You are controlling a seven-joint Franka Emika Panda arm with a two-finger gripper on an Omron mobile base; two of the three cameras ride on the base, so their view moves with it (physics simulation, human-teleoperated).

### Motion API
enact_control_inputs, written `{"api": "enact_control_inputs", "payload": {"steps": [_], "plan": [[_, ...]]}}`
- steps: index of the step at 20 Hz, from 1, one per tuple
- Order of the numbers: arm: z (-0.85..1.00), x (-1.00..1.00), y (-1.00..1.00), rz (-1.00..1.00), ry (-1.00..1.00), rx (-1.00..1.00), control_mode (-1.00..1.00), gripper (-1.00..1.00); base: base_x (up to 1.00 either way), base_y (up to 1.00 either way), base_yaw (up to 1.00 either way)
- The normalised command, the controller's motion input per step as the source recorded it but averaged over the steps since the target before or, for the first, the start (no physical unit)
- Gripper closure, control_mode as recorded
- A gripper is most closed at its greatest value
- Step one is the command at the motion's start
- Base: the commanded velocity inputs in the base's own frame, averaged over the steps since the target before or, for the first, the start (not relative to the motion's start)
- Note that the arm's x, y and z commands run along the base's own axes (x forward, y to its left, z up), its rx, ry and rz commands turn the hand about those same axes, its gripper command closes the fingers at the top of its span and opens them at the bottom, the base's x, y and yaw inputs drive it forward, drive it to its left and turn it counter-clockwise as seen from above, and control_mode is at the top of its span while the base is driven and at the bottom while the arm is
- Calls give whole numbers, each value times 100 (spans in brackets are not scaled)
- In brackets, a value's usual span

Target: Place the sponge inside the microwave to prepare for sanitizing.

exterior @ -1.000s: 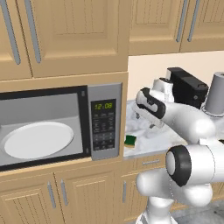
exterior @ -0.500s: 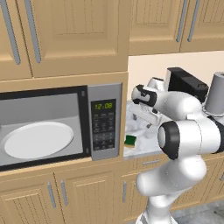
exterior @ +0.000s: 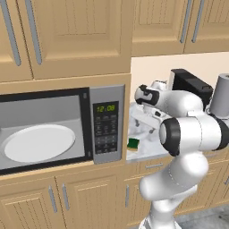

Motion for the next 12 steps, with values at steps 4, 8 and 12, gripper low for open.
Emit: {"api": "enact_control_inputs", "payload": {"steps": [4,8,12], "plan": [[-18,-20,27,5,7,3,-100,-100,0,0,0],[-9,0,8,9,2,-5,-100,-100,0,0,0],[-6,0,0,13,-5,-2,-100,-100,0,0,0]]}}
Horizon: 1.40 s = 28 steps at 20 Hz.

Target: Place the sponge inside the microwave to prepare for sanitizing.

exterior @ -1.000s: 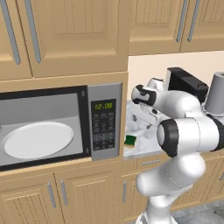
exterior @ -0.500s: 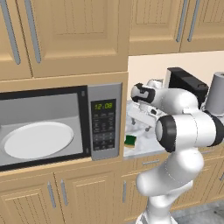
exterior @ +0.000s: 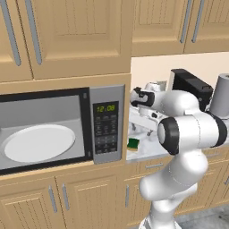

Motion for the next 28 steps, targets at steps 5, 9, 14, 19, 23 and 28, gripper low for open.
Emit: {"api": "enact_control_inputs", "payload": {"steps": [5,9,14,19,23,28], "plan": [[-18,9,0,10,-8,-4,-100,-100,0,0,0],[-32,34,0,2,-5,0,-100,-100,0,0,0],[-34,39,0,0,0,0,-100,-100,0,0,0],[-20,9,0,0,2,3,-100,-100,0,0,0],[-21,0,0,0,1,5,-100,-100,0,0,0],[-18,0,0,0,0,5,-100,-100,0,0,0]]}}
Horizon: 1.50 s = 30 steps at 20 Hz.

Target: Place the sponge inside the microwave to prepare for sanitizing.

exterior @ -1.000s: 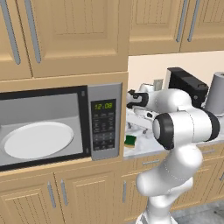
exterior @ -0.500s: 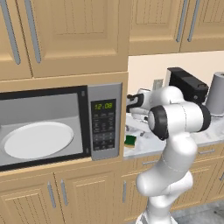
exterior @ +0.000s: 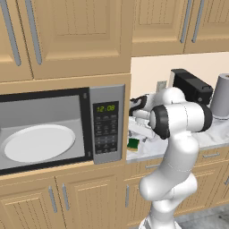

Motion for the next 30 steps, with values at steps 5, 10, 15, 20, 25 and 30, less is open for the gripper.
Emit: {"api": "enact_control_inputs", "payload": {"steps": [5,10,15,20,25,30], "plan": [[-9,0,0,0,0,1,-100,-100,0,0,0],[0,0,9,0,0,0,-100,-100,0,0,0],[0,0,18,0,4,0,-100,-100,0,0,0],[-7,0,5,0,3,0,-100,-100,0,0,0],[-14,0,0,0,0,0,-100,-100,0,0,0],[-22,0,0,1,0,0,-100,-100,0,0,0]]}}
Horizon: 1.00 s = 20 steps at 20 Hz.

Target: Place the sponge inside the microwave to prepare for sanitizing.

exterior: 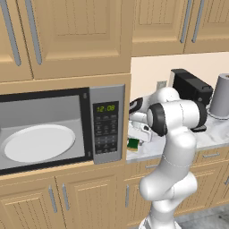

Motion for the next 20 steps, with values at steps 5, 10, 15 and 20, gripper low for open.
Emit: {"api": "enact_control_inputs", "payload": {"steps": [5,10,15,20], "plan": [[-1,0,0,1,0,0,-100,-100,0,0,0],[0,0,0,1,0,0,-100,100,0,0,0],[0,0,0,0,0,0,-100,100,0,0,0],[11,-6,-13,0,-8,0,-100,100,0,0,0]]}}
